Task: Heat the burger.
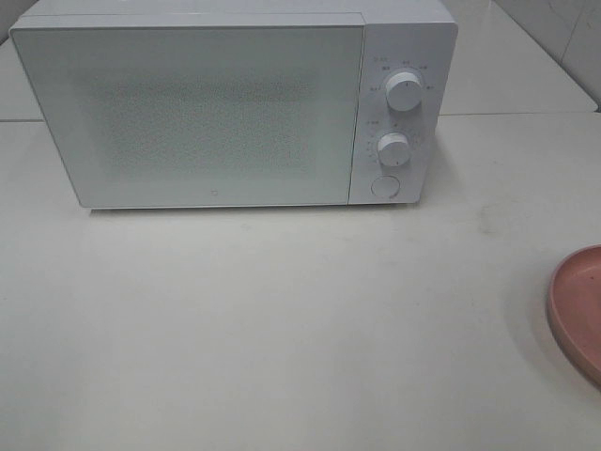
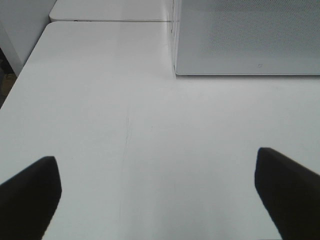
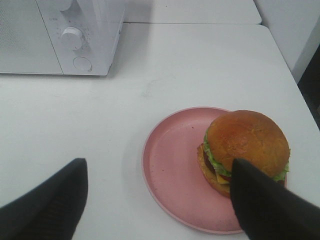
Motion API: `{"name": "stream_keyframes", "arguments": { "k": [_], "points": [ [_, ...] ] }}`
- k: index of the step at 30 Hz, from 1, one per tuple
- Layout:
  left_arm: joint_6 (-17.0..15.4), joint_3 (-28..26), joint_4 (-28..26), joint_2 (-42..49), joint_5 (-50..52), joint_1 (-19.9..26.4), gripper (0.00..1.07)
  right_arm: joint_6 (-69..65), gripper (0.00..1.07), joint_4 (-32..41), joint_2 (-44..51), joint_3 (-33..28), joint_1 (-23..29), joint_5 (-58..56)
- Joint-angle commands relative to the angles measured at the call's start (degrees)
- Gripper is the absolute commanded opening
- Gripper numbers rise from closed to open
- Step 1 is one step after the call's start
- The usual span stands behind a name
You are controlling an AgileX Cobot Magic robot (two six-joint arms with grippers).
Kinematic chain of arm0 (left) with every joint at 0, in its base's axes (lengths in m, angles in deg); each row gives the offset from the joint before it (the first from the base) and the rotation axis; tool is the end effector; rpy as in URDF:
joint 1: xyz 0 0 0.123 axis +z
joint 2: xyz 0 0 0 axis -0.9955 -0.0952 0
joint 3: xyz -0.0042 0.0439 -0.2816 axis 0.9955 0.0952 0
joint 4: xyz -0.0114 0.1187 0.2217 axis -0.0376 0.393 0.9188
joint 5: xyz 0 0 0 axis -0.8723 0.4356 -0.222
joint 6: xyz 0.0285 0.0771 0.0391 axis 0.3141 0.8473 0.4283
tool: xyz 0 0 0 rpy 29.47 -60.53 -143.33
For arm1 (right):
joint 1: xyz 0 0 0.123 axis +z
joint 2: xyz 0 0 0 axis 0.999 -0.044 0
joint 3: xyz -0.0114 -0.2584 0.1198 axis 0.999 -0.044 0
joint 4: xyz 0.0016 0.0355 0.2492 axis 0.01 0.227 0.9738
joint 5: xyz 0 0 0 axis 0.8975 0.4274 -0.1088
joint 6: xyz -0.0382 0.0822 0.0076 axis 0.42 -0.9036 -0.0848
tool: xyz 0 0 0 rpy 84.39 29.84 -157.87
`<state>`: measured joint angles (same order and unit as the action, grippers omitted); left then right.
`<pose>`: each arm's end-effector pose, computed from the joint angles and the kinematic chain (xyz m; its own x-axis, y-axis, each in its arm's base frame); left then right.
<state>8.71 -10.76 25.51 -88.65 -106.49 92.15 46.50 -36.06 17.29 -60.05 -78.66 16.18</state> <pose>-0.0084 -0.0135 0.2832 -0.4418 -0.0016 -0.8971 0.0128 0.9999 -0.0081 -0.0025 -0.0105 0.2839 -0.3889 -0.0035 -0.9213 -0.0313 0.9995 0.0094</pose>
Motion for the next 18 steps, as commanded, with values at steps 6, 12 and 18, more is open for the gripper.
{"name": "stream_keyframes", "arguments": {
  "k": [6, 12, 18],
  "points": [
    [-0.3, 0.1, -0.3, 1.3, 0.5, -0.3, 1.0, 0.9, 0.76, -0.1, 1.4, -0.3, -0.3, 0.2],
    [-0.3, 0.1, -0.3, 1.3, 0.5, -0.3, 1.0, 0.9, 0.76, -0.1, 1.4, -0.3, -0.3, 0.2],
    [-0.3, 0.1, -0.3, 1.3, 0.5, -0.3, 1.0, 0.9, 0.76, -0.1, 1.4, -0.3, -0.3, 0.2]
  ]
}}
